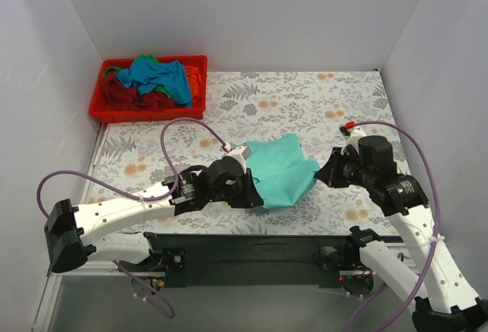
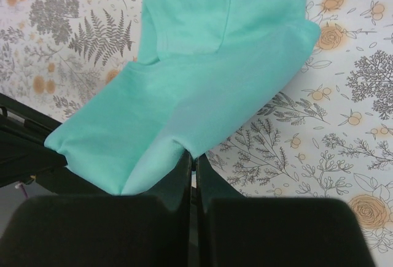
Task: Fold and stack the t-shirts
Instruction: Fold the tshirt
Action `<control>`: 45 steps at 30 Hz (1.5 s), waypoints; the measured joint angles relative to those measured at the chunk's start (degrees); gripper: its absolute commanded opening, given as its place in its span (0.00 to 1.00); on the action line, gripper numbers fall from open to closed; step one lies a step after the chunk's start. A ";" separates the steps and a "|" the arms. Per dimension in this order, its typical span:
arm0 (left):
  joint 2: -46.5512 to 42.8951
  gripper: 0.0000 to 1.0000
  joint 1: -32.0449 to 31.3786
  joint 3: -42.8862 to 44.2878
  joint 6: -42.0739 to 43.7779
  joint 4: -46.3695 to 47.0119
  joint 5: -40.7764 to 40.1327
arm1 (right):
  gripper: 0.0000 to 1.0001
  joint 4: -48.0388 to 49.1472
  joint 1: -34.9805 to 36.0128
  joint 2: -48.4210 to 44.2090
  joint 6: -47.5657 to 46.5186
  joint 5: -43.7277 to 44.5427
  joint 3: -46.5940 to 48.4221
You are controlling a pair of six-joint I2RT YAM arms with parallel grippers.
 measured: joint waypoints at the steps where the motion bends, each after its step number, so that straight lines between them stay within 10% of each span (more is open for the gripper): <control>1: -0.57 0.00 -0.59 0.26 -0.66 -0.13 0.20 | 0.01 -0.79 0.00 -0.42 0.07 -0.04 1.07; 18: -0.42 0.00 -11.32 1.05 -9.38 2.12 -1.62 | 0.01 -9.68 0.00 -4.39 3.13 2.36 7.58; 45: 1.77 0.00 -3.02 -7.19 -13.68 17.59 -2.91 | 0.01 3.61 0.00 5.22 5.81 10.34 5.35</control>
